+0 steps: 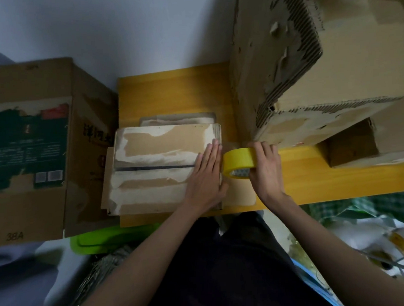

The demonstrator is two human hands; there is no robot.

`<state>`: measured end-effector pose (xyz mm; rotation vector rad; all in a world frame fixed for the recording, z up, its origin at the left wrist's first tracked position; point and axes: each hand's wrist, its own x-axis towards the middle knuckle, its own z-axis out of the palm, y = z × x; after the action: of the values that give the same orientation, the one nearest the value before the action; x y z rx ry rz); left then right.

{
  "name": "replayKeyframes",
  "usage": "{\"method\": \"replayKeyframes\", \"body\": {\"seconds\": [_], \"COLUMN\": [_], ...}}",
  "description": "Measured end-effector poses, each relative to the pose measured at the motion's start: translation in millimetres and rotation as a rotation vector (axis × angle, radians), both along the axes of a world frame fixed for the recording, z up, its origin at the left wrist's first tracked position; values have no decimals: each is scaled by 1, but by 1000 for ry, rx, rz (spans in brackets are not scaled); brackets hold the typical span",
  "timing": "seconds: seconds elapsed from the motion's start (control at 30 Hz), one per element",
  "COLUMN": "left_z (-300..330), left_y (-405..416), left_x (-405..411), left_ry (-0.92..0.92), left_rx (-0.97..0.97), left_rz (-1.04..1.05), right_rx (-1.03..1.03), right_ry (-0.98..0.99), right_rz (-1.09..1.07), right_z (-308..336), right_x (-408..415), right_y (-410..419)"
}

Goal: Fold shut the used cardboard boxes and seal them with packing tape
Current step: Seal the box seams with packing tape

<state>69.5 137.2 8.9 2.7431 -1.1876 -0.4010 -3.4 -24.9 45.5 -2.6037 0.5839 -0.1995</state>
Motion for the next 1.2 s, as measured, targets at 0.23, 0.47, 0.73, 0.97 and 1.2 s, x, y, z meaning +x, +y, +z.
{"method": "replayKeyframes", "body": {"seconds": [0.23,0.47,0.73,0.97,1.2], "left_z": [-3,0,4,2,1], "left_y": [3,0,0,0,0], "left_x": [-11,-12,-10,-10,-9], "left_ry": [-29,-16,-17,-26,-42], "left_rx": [15,26,44,56,60], "left_rz": [-28,-19,-15,-32,-35], "right_rx": [-37,-52,163,418,418], "right_ry": [68,159,170,116,133], "right_rz": [42,13,-9,8,-250], "right_z": [-20,-37,-74,-94,-103], "right_x": [-24,-27,-26,-42,-70], "right_y": [-4,-17,-18,-16,-49]}}
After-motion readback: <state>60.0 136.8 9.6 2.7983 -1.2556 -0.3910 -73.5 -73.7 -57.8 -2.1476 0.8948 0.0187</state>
